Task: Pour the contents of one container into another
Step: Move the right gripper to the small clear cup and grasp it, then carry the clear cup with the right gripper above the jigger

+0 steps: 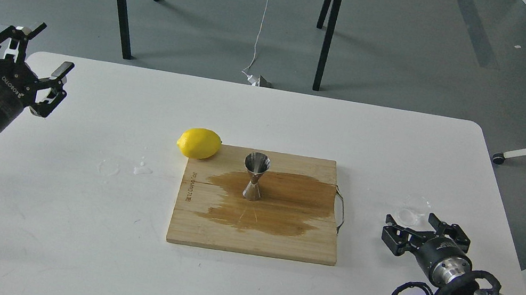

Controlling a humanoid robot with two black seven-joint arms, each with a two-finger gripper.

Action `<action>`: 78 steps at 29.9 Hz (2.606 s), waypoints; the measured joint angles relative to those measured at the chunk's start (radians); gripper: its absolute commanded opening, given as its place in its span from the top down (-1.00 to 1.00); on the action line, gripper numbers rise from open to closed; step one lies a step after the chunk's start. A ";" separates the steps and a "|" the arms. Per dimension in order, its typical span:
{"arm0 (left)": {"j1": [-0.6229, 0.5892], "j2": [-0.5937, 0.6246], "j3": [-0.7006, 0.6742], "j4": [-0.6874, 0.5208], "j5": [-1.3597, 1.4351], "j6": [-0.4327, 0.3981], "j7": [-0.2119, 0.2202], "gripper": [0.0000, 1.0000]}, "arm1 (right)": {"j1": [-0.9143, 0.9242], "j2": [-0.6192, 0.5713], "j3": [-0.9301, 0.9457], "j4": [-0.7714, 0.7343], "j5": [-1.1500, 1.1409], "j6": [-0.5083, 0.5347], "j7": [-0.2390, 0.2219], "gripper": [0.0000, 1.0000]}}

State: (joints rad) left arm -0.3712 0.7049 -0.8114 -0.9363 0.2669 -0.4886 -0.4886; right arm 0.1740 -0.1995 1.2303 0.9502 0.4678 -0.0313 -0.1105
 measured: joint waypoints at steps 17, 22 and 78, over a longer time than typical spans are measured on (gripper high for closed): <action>0.001 0.001 0.000 0.010 0.000 0.000 0.000 -0.63 | 0.038 0.002 0.000 -0.044 0.000 0.010 -0.001 -0.55; 0.002 -0.001 0.000 0.025 -0.001 0.000 0.000 -0.64 | 0.039 0.002 0.000 -0.048 0.000 0.017 0.003 -0.41; 0.001 -0.028 0.000 0.082 -0.002 0.000 0.000 -0.65 | 0.096 -0.014 -0.115 0.434 -0.451 -0.018 0.025 0.45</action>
State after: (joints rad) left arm -0.3698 0.6766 -0.8115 -0.8543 0.2653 -0.4887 -0.4887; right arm 0.2700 -0.2137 1.1157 1.3837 0.0173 -0.0493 -0.0858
